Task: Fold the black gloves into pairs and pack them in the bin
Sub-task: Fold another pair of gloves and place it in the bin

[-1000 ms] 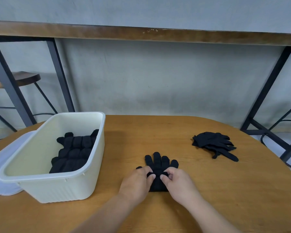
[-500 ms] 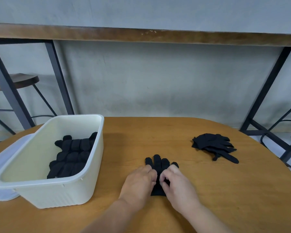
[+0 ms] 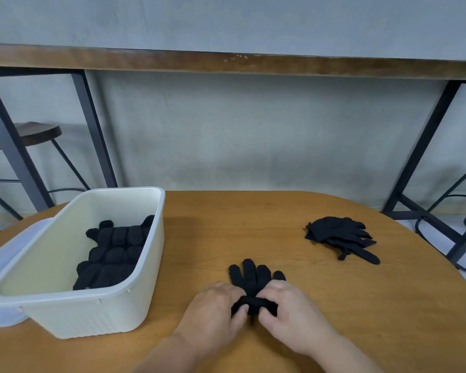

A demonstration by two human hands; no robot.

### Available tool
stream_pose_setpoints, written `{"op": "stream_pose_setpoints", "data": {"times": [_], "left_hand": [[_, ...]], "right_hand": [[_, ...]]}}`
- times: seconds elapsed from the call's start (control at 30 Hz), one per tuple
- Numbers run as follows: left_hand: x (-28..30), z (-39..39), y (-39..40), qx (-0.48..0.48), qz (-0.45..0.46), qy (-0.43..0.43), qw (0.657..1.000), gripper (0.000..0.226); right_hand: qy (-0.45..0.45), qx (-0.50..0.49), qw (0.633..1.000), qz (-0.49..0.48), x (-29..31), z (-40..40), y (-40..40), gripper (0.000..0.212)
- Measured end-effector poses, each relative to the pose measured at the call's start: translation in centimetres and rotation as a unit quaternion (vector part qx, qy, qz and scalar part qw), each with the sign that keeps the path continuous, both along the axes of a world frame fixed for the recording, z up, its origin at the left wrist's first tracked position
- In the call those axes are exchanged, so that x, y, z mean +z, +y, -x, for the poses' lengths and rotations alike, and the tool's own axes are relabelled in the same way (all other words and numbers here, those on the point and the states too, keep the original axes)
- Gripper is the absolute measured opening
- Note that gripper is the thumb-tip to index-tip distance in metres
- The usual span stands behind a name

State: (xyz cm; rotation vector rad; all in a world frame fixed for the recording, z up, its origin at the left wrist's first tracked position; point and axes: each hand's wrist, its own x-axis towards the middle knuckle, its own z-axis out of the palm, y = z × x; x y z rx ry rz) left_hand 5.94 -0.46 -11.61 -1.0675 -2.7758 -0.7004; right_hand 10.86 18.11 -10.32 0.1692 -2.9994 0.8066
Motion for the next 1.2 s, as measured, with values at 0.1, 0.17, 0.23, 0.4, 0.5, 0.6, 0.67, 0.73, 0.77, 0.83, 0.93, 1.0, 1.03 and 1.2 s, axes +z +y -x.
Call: {"op": "stream_pose_setpoints", "data": {"times": [0.1, 0.17, 0.23, 0.4, 0.5, 0.6, 0.67, 0.73, 0.77, 0.83, 0.93, 1.0, 1.03, 1.2], "left_hand": [[-0.1, 0.2, 0.0, 0.053, -0.042, -0.062, 0.996, 0.017], [-0.1, 0.5, 0.3, 0.082, -0.05, -0.102, 0.99, 0.015], [0.0, 0.9, 0.8, 0.105, -0.056, -0.131, 0.984, 0.014], [0.1, 1.5, 1.9, 0.159, -0.048, -0.136, 0.977, 0.017], [0.3, 1.8, 1.8, 0.157, -0.04, -0.103, 0.981, 0.016], [0.6, 1.8, 1.9, 0.11, -0.008, -0.047, 0.993, 0.002], [0.5, 1.7, 2.1, 0.063, 0.03, 0.013, 0.997, 0.016], [0.1, 1.8, 1.9, 0.024, 0.063, 0.059, 0.996, 0.026], [-0.1, 1.9, 1.6, 0.012, 0.063, 0.066, 0.996, 0.028], [-0.3, 1.8, 0.8, -0.005, 0.048, 0.049, 0.998, 0.035], [-0.5, 1.7, 0.2, -0.026, 0.05, 0.04, 0.998, 0.042], [-0.5, 1.7, 0.3, -0.02, 0.047, 0.037, 0.998, 0.038], [-0.4, 1.7, 0.4, -0.016, 0.037, 0.033, 0.999, 0.035], [0.6, 1.5, 0.5, 0.041, -0.041, -0.103, 0.993, 0.022]], "right_hand": [[-0.075, -0.056, 0.986, 0.137, 0.3, 0.6, 0.1, 0.009], [-0.087, -0.084, 0.979, 0.163, 0.2, 1.3, 0.2, 0.006], [-0.088, -0.1, 0.98, 0.151, 0.2, 1.8, 0.3, 0.007], [-0.074, -0.154, 0.976, 0.138, -0.3, 2.7, 0.1, 0.01], [-0.043, -0.159, 0.979, 0.117, -0.4, 3.1, 0.1, 0.015], [-0.018, -0.113, 0.992, 0.048, -0.1, 3.1, -0.2, 0.012], [0.006, -0.065, 0.998, -0.013, 0.1, 2.8, -0.4, 0.012], [0.033, -0.017, 0.998, -0.05, 0.2, 2.5, -0.2, 0.025], [0.037, 0.0, 0.998, -0.054, 0.4, 2.3, 0.0, 0.031], [0.027, 0.025, 0.998, -0.057, 0.5, 1.9, 0.4, 0.042], [0.026, 0.051, 0.994, -0.098, 0.5, 1.6, 0.4, 0.049], [0.039, 0.044, 0.993, -0.102, 0.4, 1.7, 0.2, 0.046], [0.036, 0.04, 0.994, -0.098, 0.3, 1.7, 0.2, 0.043], [-0.131, -0.024, 0.987, 0.089, 1.5, 2.5, 0.5, 0.02]]}}
